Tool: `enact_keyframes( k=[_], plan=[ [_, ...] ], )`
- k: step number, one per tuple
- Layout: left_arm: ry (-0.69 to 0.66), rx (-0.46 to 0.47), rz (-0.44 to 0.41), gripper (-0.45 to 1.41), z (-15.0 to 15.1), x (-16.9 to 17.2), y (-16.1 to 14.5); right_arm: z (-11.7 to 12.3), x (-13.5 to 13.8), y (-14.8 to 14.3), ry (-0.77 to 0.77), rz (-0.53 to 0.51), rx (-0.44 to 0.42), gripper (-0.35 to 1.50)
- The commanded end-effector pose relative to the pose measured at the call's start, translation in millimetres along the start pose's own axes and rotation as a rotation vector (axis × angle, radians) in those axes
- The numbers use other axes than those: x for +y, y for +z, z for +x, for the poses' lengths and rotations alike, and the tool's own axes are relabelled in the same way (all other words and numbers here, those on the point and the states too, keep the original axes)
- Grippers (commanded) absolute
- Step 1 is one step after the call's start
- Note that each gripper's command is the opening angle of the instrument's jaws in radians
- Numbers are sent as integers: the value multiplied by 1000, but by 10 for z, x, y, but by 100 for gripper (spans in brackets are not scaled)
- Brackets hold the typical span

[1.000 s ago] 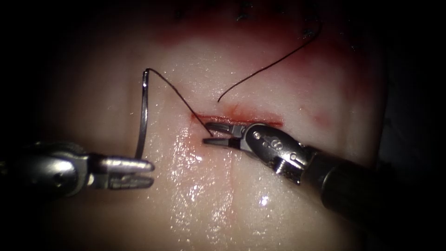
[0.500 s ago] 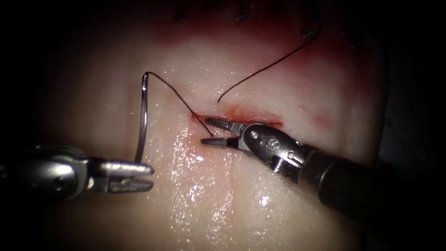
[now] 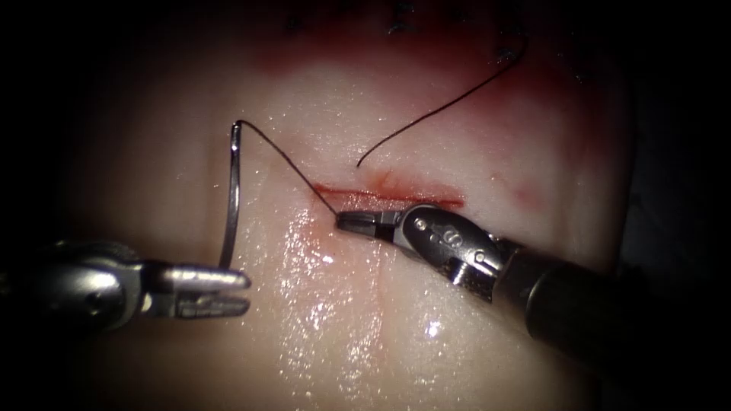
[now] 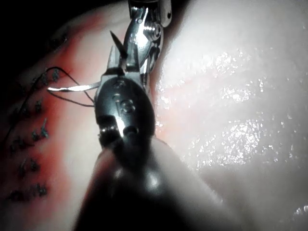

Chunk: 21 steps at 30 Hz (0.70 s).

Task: Wound Closure
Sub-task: Grip thread near wound with right hand and pull away repeatedly until only a short tail is left above wound

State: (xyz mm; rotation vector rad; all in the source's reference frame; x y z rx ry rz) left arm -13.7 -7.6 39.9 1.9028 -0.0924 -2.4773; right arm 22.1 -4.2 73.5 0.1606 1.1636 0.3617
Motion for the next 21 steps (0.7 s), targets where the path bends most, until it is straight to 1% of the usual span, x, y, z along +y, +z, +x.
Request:
enact_keyframes(
  k=[1, 7, 13, 14, 15, 21],
  plan=[
    [5, 2, 1, -35, -5, -2, 7, -1, -11, 3, -2, 9, 4, -35],
    [11, 4, 16, -35, -19, 16, 14, 13, -58, -11, -6, 30, 6, -35],
    [15, 2, 29, -35, -34, 51, 29, 26, -101, -21, -13, 47, 14, -35],
    [20, -2, 34, -35, -36, 63, 32, 29, -119, -22, -22, 61, 19, -35],
    [20, -2, 34, -35, -36, 63, 32, 29, -119, -22, -22, 61, 19, -35],
    [35, -6, 47, -35, -32, 88, 34, 41, -171, -23, -43, 95, 24, -35]
  ],
)
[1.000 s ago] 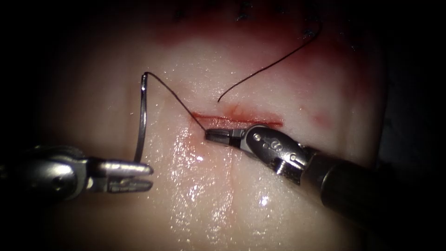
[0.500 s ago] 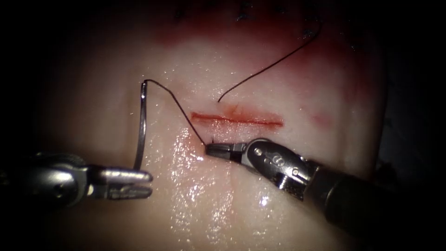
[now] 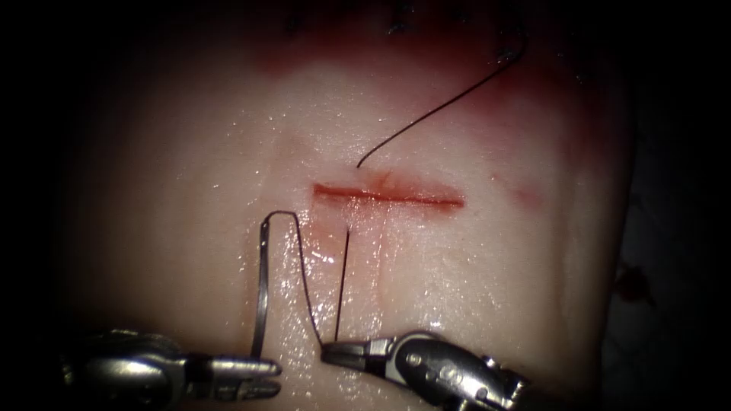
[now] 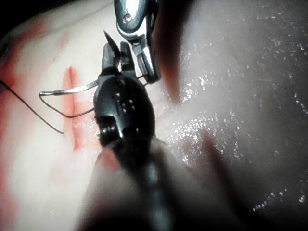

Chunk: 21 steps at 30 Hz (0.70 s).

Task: Wound Closure
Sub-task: Grip thread near wound with right hand and pull away repeatedly until only a short tail is left above wound

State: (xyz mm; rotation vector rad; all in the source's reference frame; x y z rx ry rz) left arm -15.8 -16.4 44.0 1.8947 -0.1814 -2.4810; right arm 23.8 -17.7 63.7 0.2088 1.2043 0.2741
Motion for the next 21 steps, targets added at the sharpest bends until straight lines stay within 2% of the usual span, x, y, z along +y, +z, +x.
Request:
enact_keyframes(
  k=[1, 3, 9, 12, 13, 15, 16, 17, 21],
  plan=[
    [-1, 1, 1, -35, 0, 2, 6, 2, -17, 10, -1, 6, 2, -35],
    [5, 3, 1, -35, 7, 13, 4, 9, -29, 11, -1, 4, 1, -35],
    [7, 4, 7, -35, 20, 21, -4, 11, -45, 17, -3, 22, -1, -35],
    [-3, 12, 10, -35, 21, 18, -11, 12, -43, 21, -19, 21, 7, -35],
    [-5, 6, 18, -35, 20, 15, -13, 13, -38, 21, -36, 8, 22, -20],
    [-13, -9, 45, -35, 17, 8, -21, 15, -26, 20, -58, -11, 46, 64],
    [-18, -16, 59, -35, 15, 4, -25, 17, -17, 18, -76, -56, 51, 104],
    [-23, -17, 77, -35, 12, 0, -30, 20, -9, 15, -94, -97, 50, 121],
    [-50, -44, 158, -35, 1, -21, -53, 27, 27, 0, -147, -157, 62, 130]
  ],
)
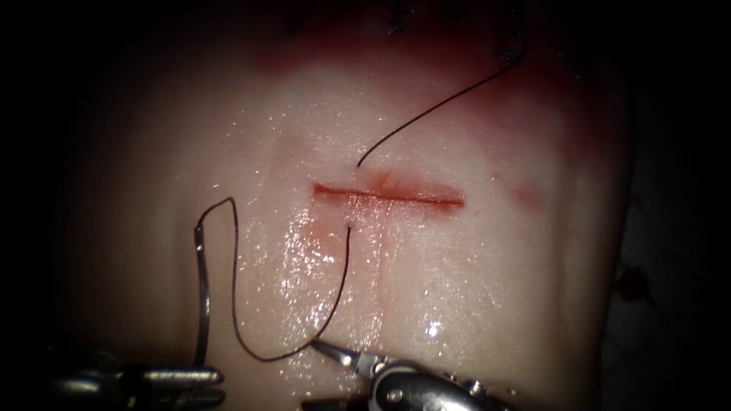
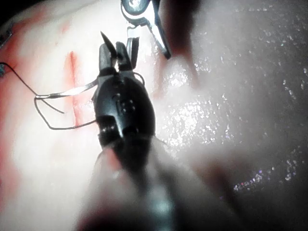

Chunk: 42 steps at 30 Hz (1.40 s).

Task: Wound Closure
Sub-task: Grip thread near wound with right hand and pull away repeatedly until only a short tail is left above wound

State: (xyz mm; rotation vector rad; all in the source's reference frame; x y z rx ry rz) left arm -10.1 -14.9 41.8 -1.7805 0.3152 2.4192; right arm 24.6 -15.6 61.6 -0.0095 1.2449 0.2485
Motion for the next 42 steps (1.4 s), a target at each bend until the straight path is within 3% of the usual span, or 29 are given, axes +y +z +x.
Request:
enact_keyframes(
  k=[1, 4, 9, 20, 29, 31, 35, 36, 42],
  plan=[
    [-7, -12, 24, -35, -7, -8, 2, -2, 26, -1, -39, -28, 5, 131],
    [-22, -35, 75, -35, -17, -26, -8, -1, 54, -10, -86, -79, 1, 131],
    [-29, -55, 101, -35, -22, -37, -7, -8, 73, -7, -151, -110, -29, 128],
    [-27, -46, 106, -35, -29, -38, 14, -60, 96, 23, -240, -79, -133, 116],
    [-33, -41, 103, -35, -27, -38, 11, -82, 101, 34, -257, -52, -155, 106],
    [-32, -39, 102, -35, -27, -38, 10, -84, 100, 36, -258, -46, -147, 84],
    [-38, -40, 103, -35, -26, -37, 10, -83, 98, 39, -259, -32, -140, -18],
    [-38, -40, 103, -35, -25, -37, 10, -83, 98, 39, -258, -31, -142, -31],
    [-38, -34, 99, -35, -24, -36, 9, -88, 103, 41, -260, -5, -170, -35]
  ],
)
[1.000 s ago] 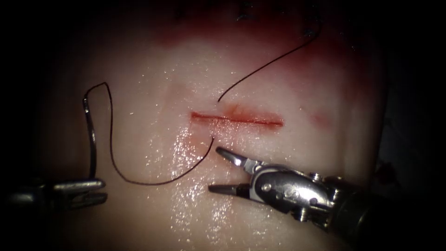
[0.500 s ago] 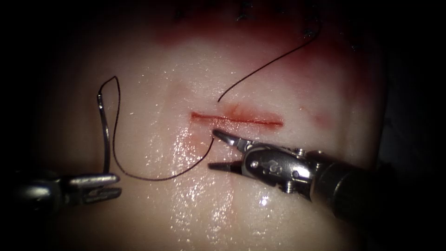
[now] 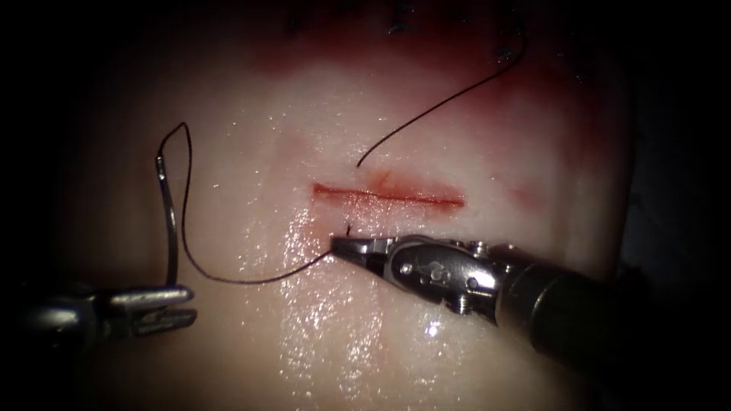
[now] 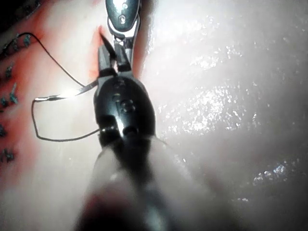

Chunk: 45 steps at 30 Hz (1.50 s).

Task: Wound Closure
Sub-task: Grip thread near wound with right hand and pull away repeatedly until only a short tail is left above wound

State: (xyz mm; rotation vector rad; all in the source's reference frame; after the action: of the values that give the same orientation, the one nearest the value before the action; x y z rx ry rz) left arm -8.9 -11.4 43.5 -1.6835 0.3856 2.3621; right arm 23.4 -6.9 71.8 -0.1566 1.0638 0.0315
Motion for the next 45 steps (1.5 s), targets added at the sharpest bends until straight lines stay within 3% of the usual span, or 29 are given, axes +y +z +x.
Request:
enact_keyframes(
  k=[1, 6, 16, 25, 28, 34, 40, 43, 45],
  plan=[
    [2, 2, 0, -35, -3, 0, 7, -5, 3, 8, -2, 12, -12, -35],
    [2, 2, 0, -35, -2, 0, 7, -4, -1, 7, -6, 19, -16, -35],
    [-6, 1, 4, -35, -6, 2, 8, 30, -47, -28, -23, 71, -14, -35],
    [-16, 9, 13, -35, -7, 24, 10, 60, -112, -52, -24, 118, 1, -35],
    [-18, 14, 13, -35, -6, 35, 11, 81, -142, -57, -6, 136, 21, -35],
    [-23, 11, 7, -35, -5, 48, 6, 93, -160, -57, -3, 147, 28, -35],
    [-22, 8, -3, -35, -7, 53, 4, 93, -160, -57, 6, 136, 45, -35],
    [-24, 9, -7, -35, -11, 48, 4, 91, -140, -57, 38, 27, 83, 116],
    [-24, 10, -7, -35, -12, 47, 4, 90, -135, -58, 45, 9, 83, 123]
  ],
)
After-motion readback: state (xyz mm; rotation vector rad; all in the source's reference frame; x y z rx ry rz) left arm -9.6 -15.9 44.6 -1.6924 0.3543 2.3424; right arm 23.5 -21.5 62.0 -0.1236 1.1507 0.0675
